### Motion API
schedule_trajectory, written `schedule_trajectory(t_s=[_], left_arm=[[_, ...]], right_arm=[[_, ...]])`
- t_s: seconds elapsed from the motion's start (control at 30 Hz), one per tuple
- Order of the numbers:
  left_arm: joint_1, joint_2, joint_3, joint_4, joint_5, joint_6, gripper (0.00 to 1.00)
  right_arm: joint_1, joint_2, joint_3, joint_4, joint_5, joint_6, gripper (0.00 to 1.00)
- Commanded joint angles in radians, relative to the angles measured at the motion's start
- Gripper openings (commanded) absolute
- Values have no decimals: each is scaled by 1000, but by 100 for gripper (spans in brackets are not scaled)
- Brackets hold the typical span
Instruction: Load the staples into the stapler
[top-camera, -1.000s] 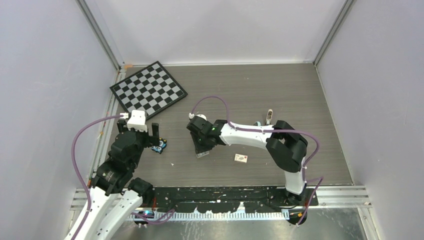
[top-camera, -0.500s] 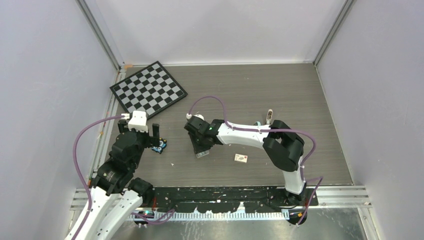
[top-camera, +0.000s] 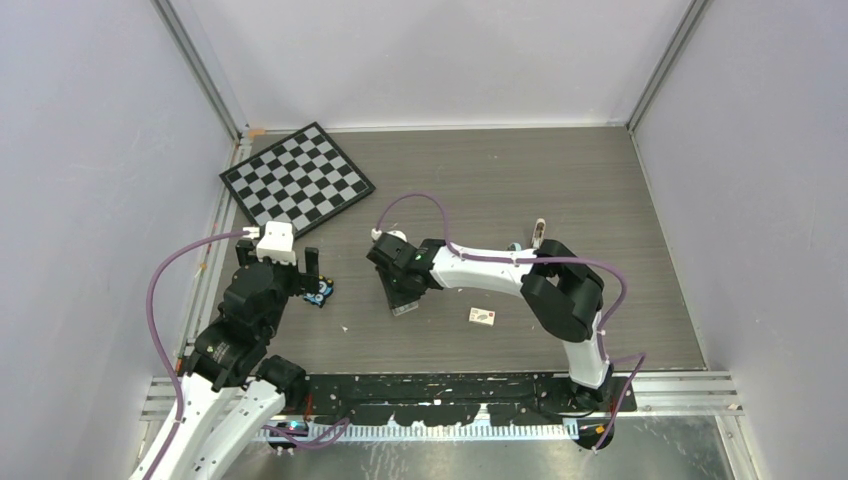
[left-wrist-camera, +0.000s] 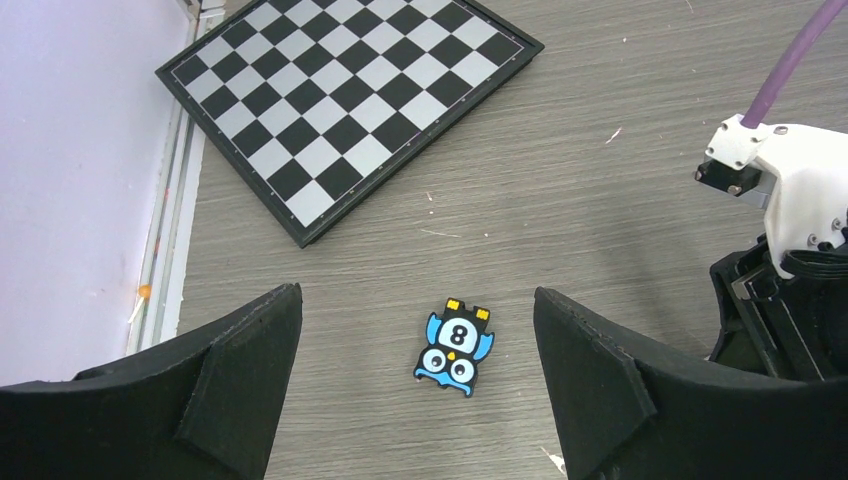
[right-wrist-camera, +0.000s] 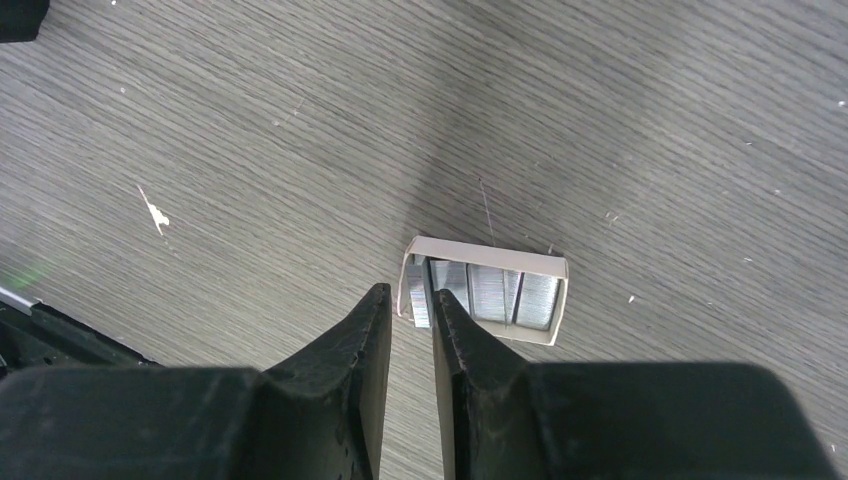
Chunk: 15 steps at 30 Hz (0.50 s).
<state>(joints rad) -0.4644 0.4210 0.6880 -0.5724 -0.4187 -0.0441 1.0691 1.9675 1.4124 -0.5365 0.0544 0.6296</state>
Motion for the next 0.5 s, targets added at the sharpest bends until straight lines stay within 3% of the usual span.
schedule_trajectory(t_s=[0.0,0.47], left_arm=[[1,-2,0,58,-3,4,87],[2,-3,-2,60,-2,7,86]], right_arm=[[7,13,44,0,0,-12,27],[12,18,58,-16,17,-19,20]])
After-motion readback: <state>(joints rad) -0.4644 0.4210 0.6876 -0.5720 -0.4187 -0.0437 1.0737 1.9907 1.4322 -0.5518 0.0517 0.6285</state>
